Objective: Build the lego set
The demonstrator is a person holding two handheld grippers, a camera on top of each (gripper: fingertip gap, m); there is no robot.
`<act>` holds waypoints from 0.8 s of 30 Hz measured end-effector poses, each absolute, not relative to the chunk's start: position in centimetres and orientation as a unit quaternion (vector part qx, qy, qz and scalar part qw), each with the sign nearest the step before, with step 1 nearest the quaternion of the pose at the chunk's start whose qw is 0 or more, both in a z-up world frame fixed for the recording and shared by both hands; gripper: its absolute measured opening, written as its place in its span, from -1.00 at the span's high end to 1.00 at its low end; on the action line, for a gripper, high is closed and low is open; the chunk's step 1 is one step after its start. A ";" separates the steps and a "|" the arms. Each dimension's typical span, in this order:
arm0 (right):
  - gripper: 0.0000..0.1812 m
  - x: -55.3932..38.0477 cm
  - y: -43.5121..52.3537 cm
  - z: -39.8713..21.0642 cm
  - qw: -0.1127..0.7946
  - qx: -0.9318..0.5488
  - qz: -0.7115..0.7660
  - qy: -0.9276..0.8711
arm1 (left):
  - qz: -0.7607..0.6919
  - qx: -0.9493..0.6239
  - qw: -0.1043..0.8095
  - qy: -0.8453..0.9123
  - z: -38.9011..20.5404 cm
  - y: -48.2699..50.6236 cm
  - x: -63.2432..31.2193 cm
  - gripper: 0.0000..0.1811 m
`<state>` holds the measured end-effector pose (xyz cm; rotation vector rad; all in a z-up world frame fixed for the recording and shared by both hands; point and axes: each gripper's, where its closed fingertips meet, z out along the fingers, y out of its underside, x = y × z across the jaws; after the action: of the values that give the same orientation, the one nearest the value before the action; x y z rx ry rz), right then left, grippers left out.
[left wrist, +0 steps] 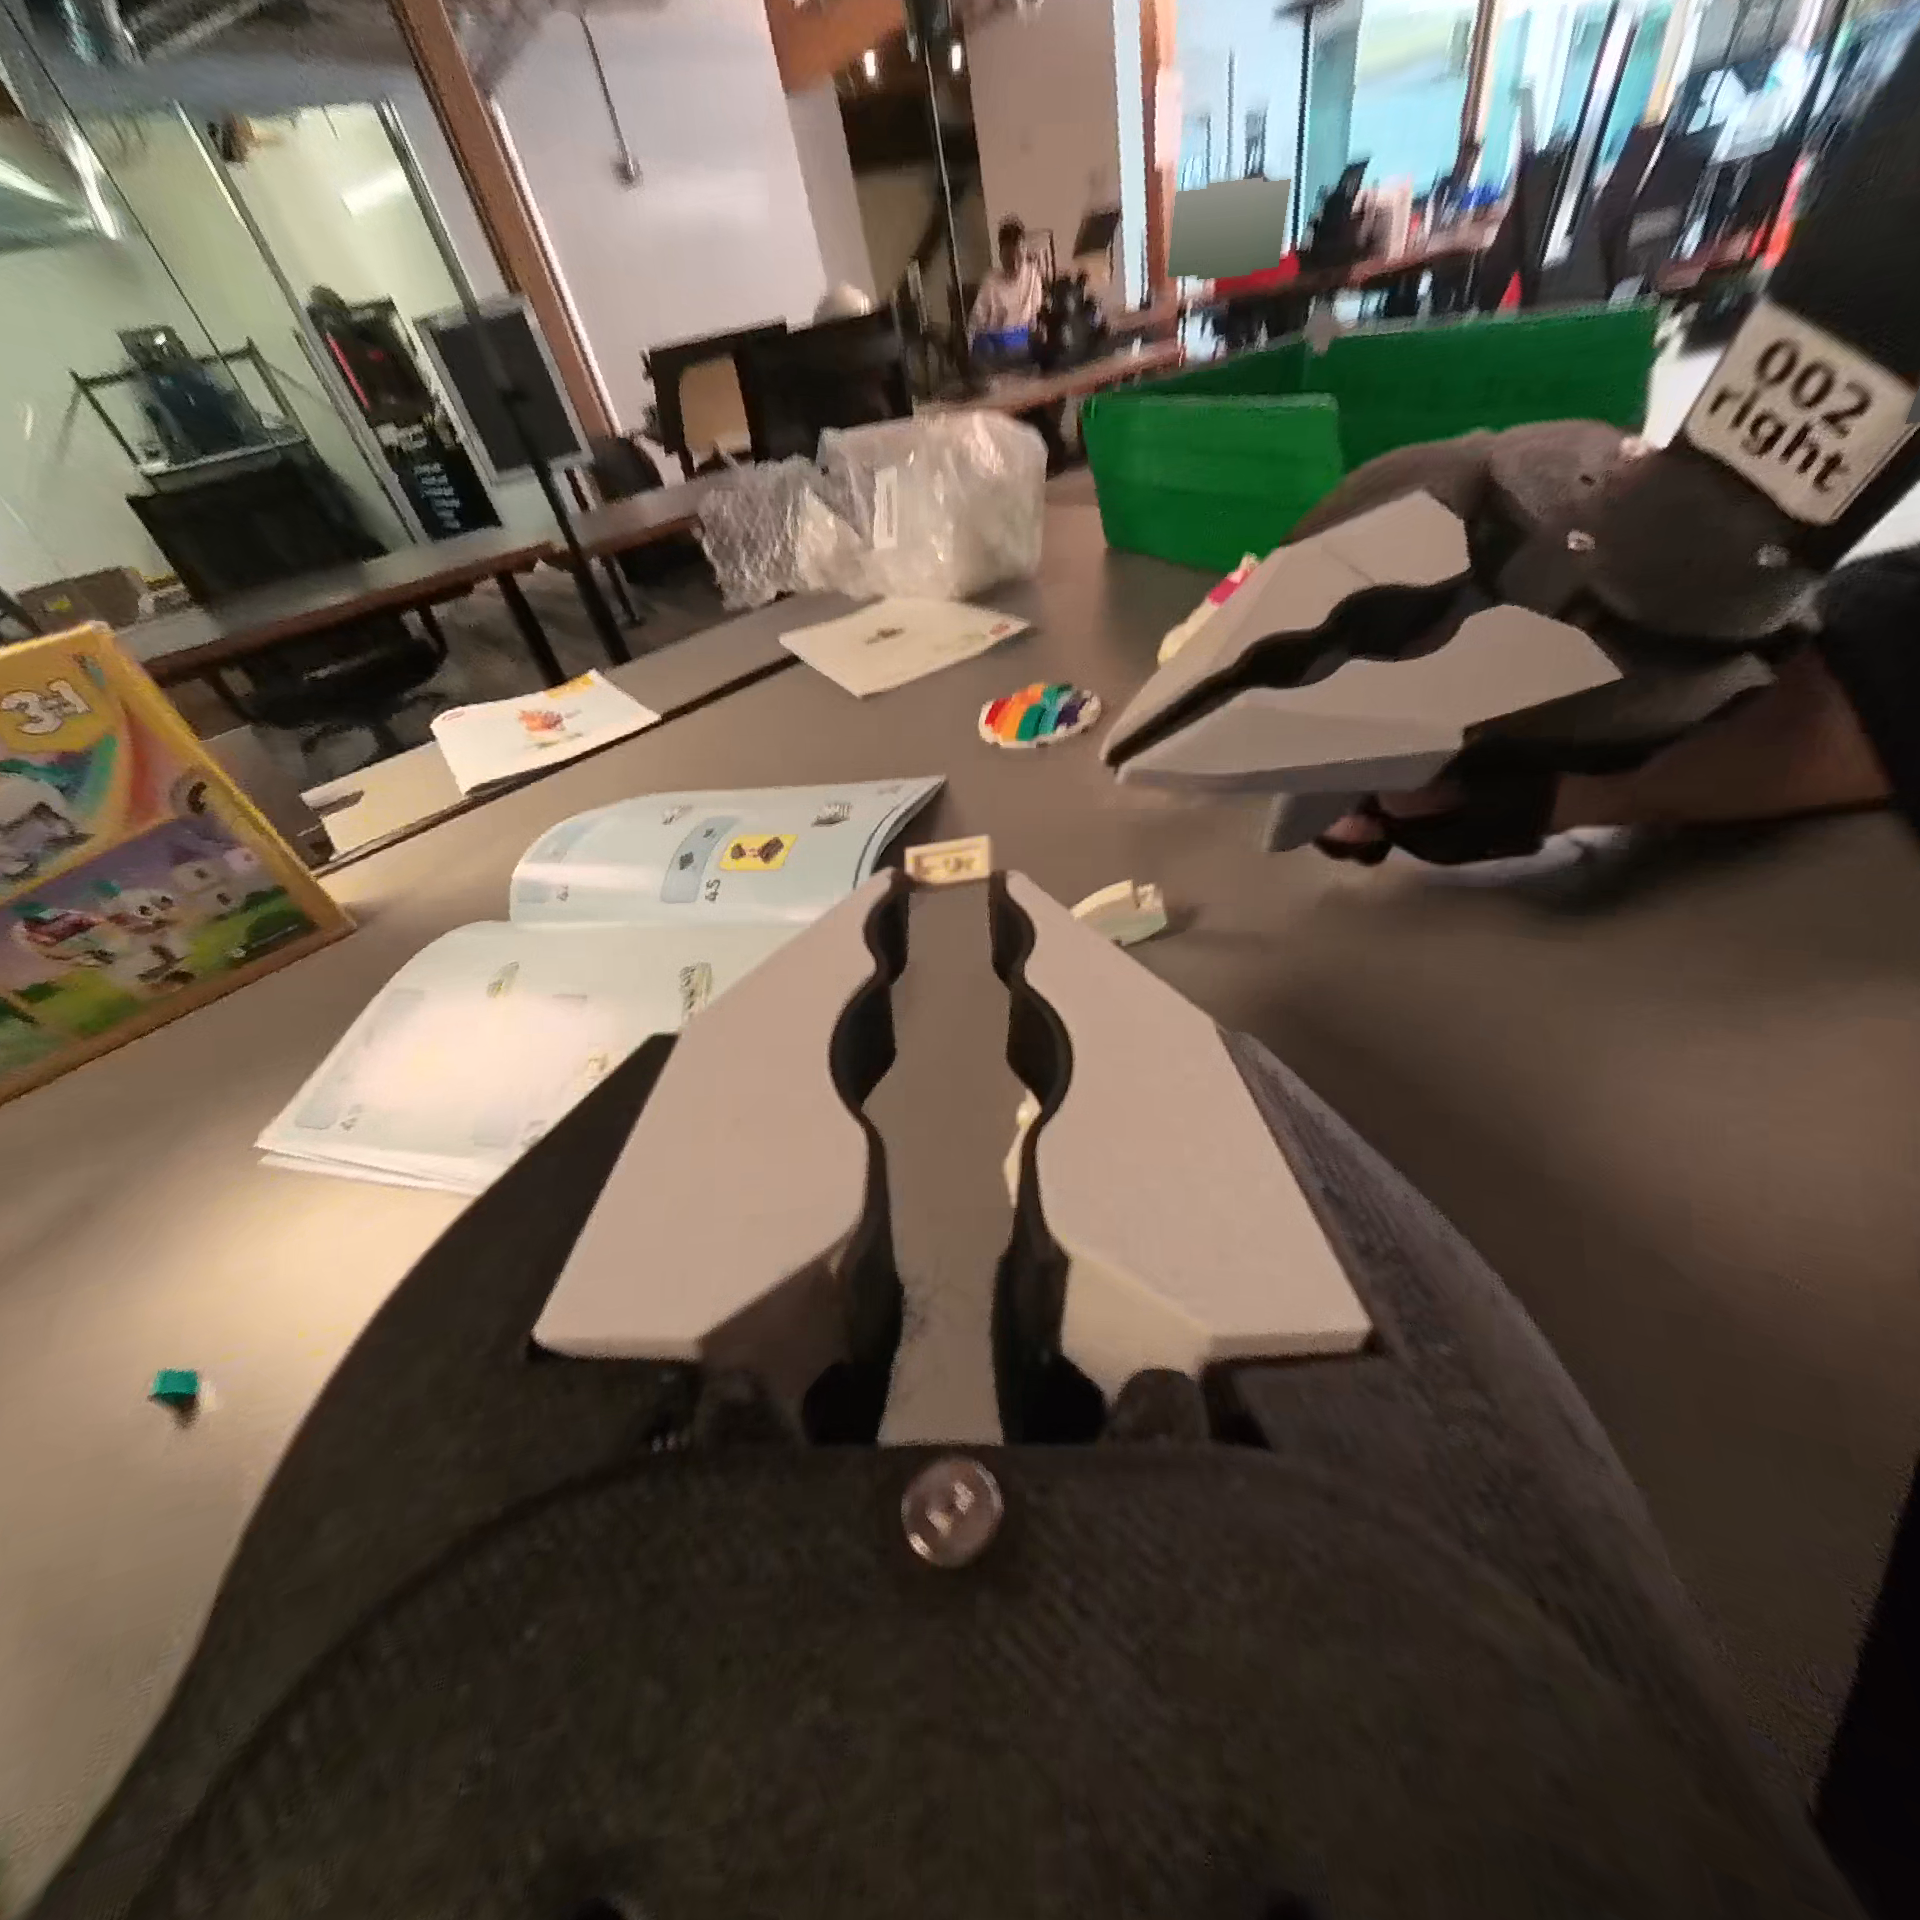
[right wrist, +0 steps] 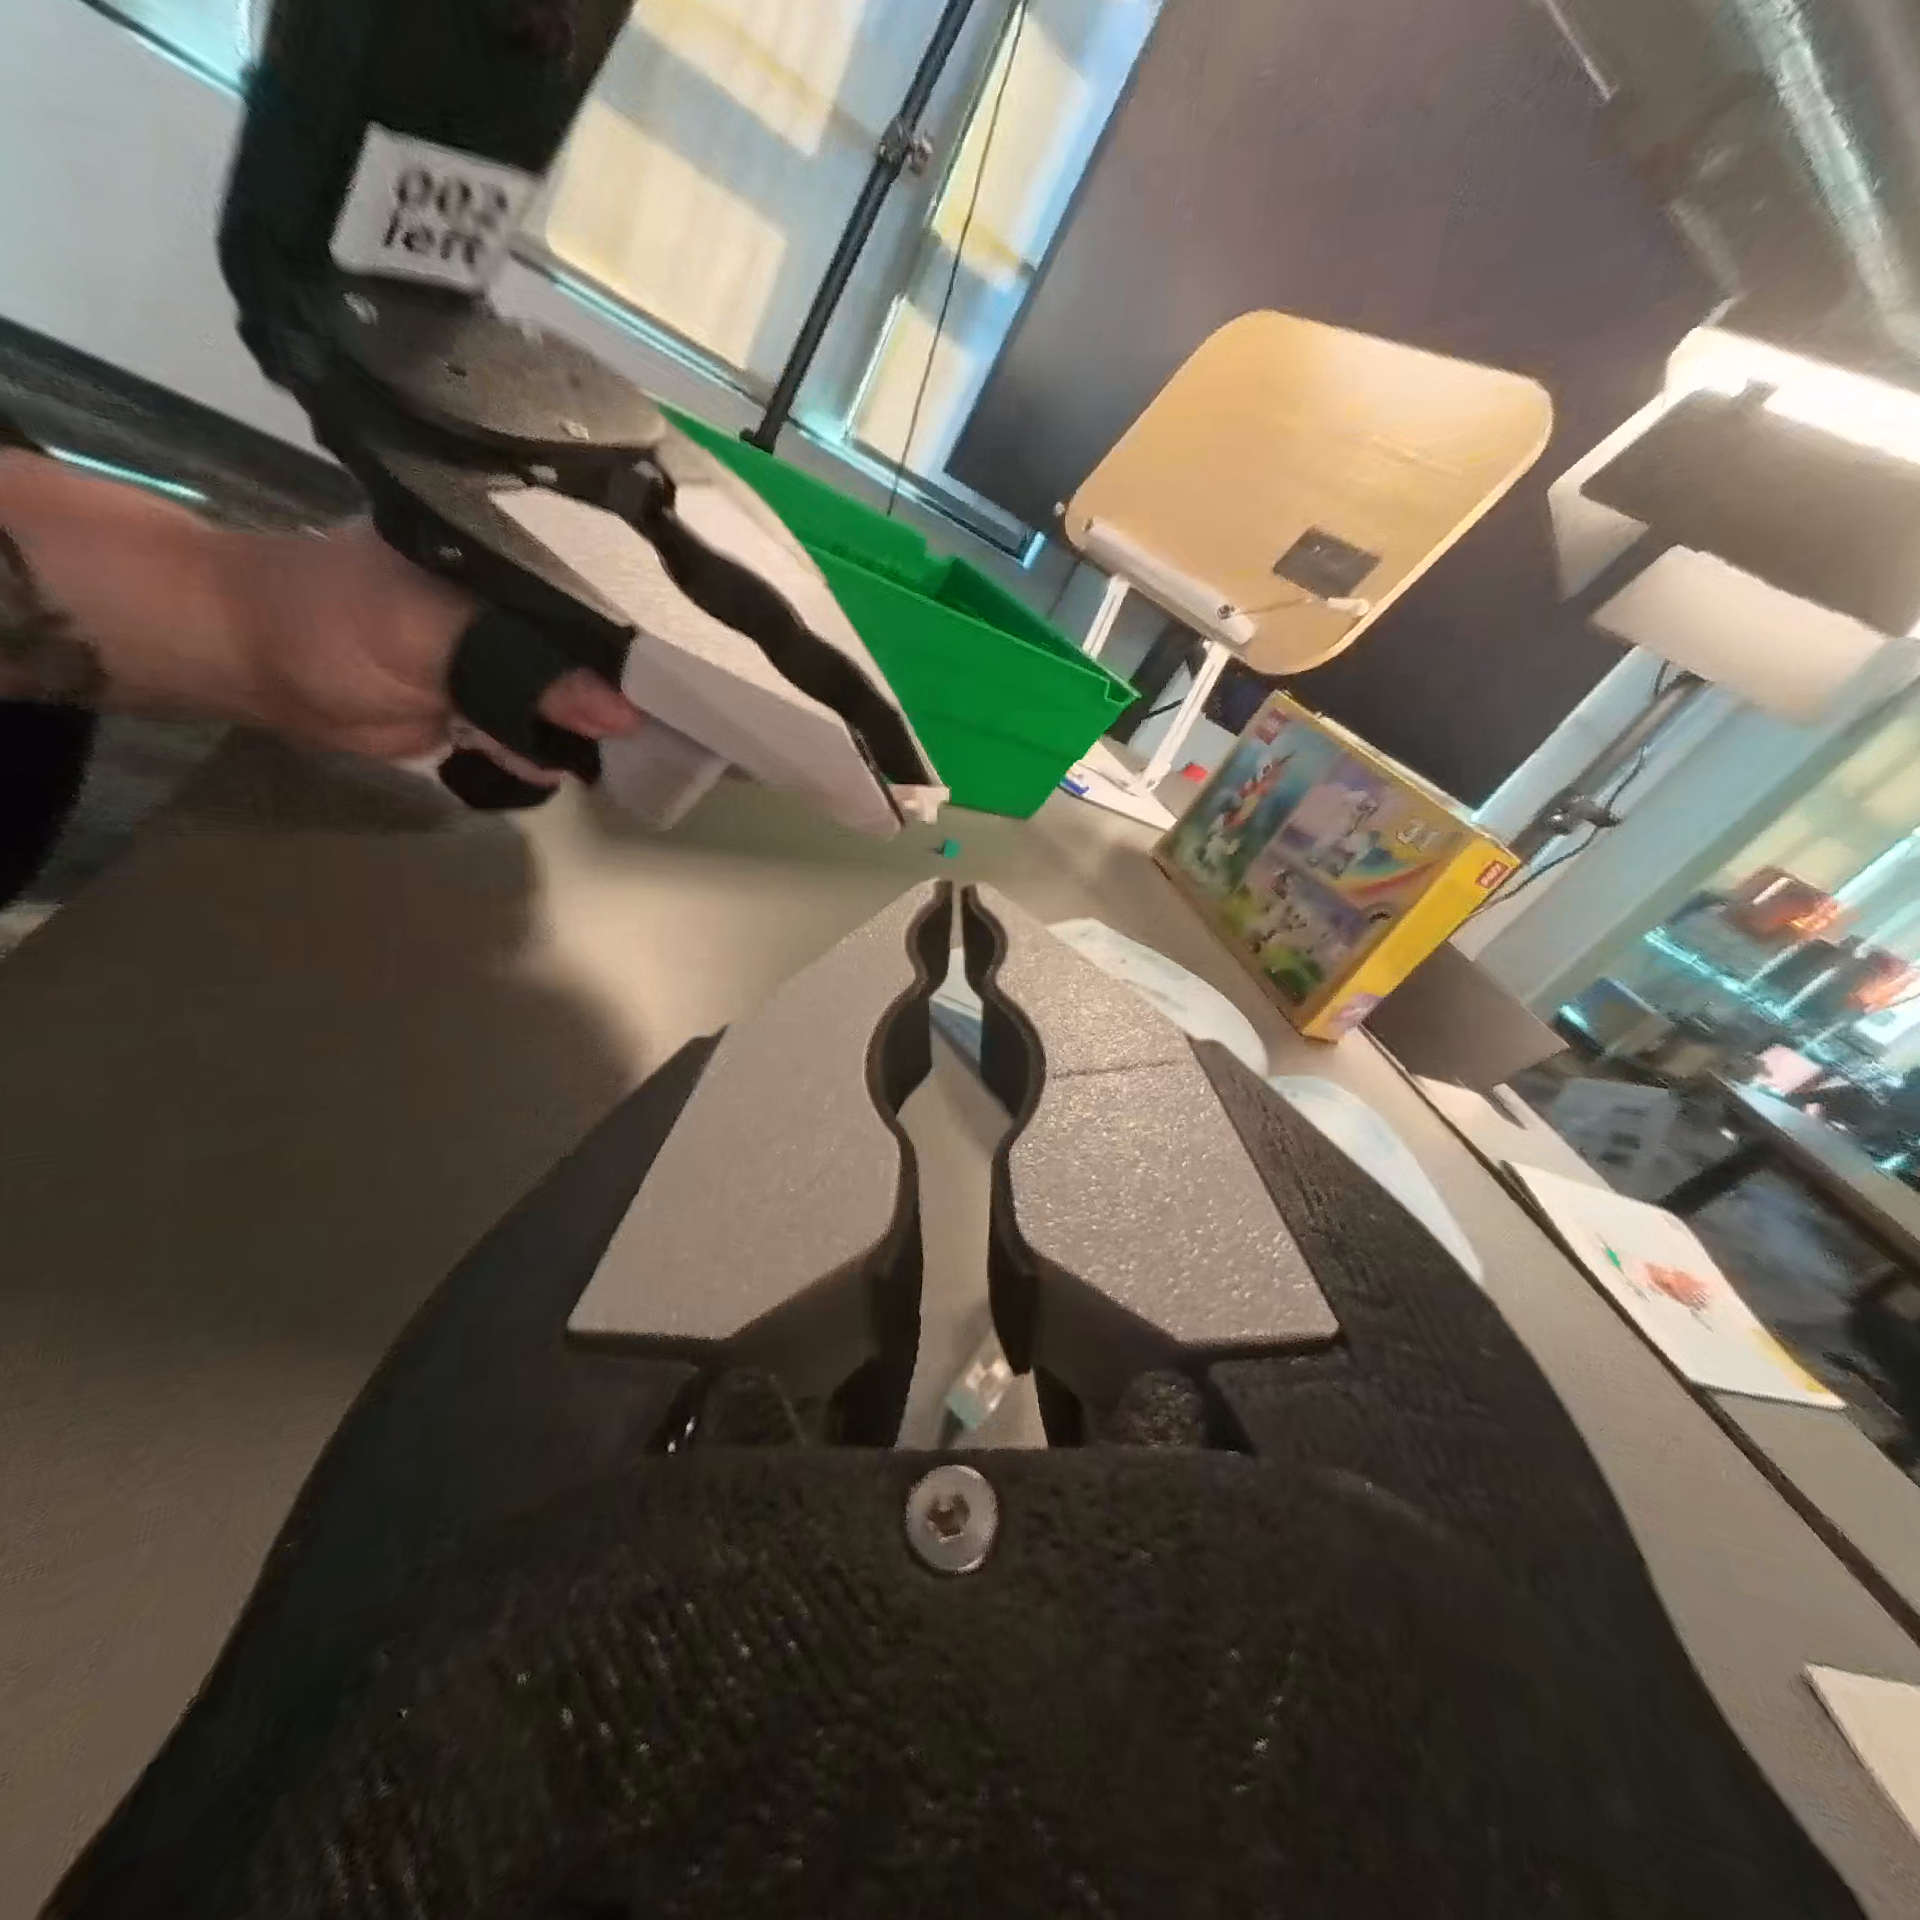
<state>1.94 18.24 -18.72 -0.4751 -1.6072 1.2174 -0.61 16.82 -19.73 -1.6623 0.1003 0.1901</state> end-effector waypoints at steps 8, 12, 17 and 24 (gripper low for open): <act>0.69 2.4 16.3 -20.8 0.629 0.004 0.322 -0.707 | -0.134 -0.778 0.610 0.073 -21.5 17.3 2.5 0.84; 0.76 2.5 15.8 -22.0 0.641 0.056 0.266 -0.718 | -0.197 -0.807 0.547 0.100 -23.1 17.3 3.9 0.84; 0.95 1.7 16.3 -22.2 0.607 -0.013 0.267 -0.748 | -0.176 -0.788 0.584 0.085 -22.1 17.8 2.9 0.81; 0.97 1.6 16.4 -19.8 0.407 -0.268 0.537 -0.689 | 0.073 -0.702 0.692 0.149 -18.4 17.2 1.6 0.50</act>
<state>1.62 16.39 -19.82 -0.6751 -1.7373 1.3545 1.61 17.17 -18.40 -1.5691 0.3337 0.1634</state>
